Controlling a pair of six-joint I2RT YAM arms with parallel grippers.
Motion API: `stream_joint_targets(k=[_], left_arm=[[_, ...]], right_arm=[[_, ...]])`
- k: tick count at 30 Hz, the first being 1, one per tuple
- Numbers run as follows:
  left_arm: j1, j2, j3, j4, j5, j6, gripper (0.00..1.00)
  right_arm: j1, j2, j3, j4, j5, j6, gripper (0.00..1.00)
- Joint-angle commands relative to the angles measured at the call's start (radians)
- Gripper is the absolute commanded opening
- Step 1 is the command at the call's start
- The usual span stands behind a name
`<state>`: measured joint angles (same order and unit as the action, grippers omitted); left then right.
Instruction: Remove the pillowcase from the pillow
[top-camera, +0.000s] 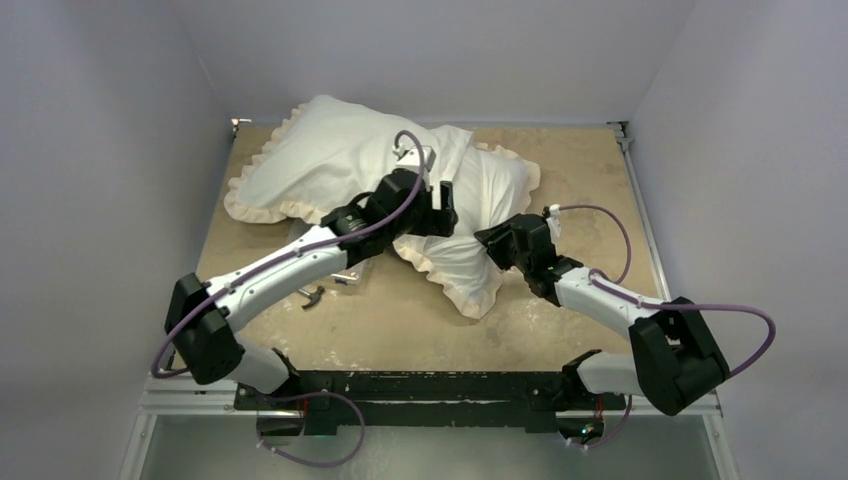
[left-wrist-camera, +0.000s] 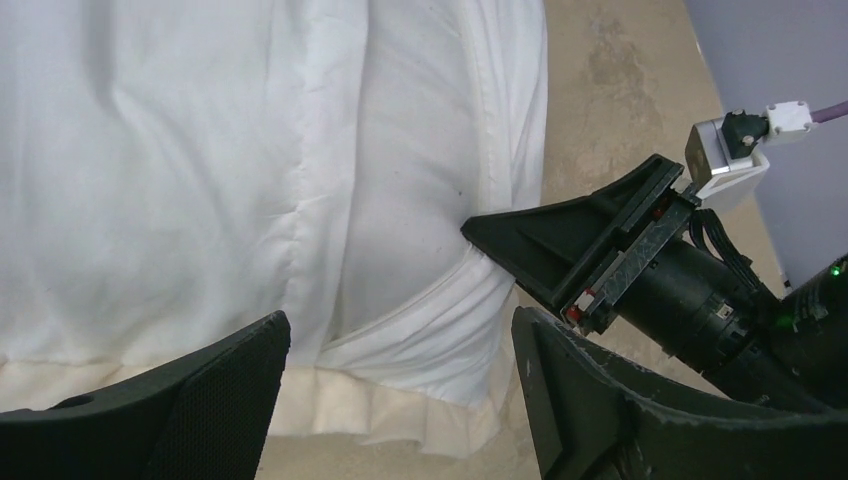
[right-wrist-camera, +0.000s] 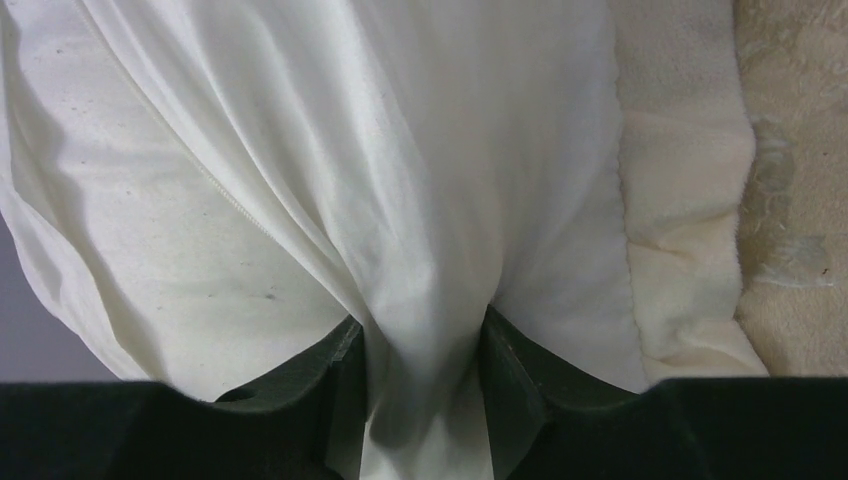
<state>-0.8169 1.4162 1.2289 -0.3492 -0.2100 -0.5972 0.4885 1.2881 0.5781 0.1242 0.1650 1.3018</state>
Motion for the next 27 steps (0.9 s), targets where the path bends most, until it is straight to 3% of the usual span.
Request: stream_joint_targets(k=[1,5,12,18,27], left_arm=[[-0.062,0.129,0.139,-0.004,-0.115,0.068,0.81],[-0.099,0.255,0.245,-0.043,-0.161,0.101,0.81],[-0.108,0.417,0.354,-0.077,-0.238,0.124,0.84],[-0.108,0.585,0.478,-0.197,-0.366,0.114,0.87],[-0.061,0.621,0.394,-0.223,-0.374,0.062,0.89]], right_arm=[[0.006,-0.003,-0.026,-0.021,-0.046,-0.060,0.41],[0.006,-0.004,-0.028,0.007,-0.051,-0.094,0.35],[0.006,0.000,-0.025,0.007,-0.045,-0.125,0.35],[0.006,-0.002,-0.027,-0.004,-0.052,-0.144,0.35],[0.005,-0.028,-0.040,-0.011,-0.050,-0.150,0.36]])
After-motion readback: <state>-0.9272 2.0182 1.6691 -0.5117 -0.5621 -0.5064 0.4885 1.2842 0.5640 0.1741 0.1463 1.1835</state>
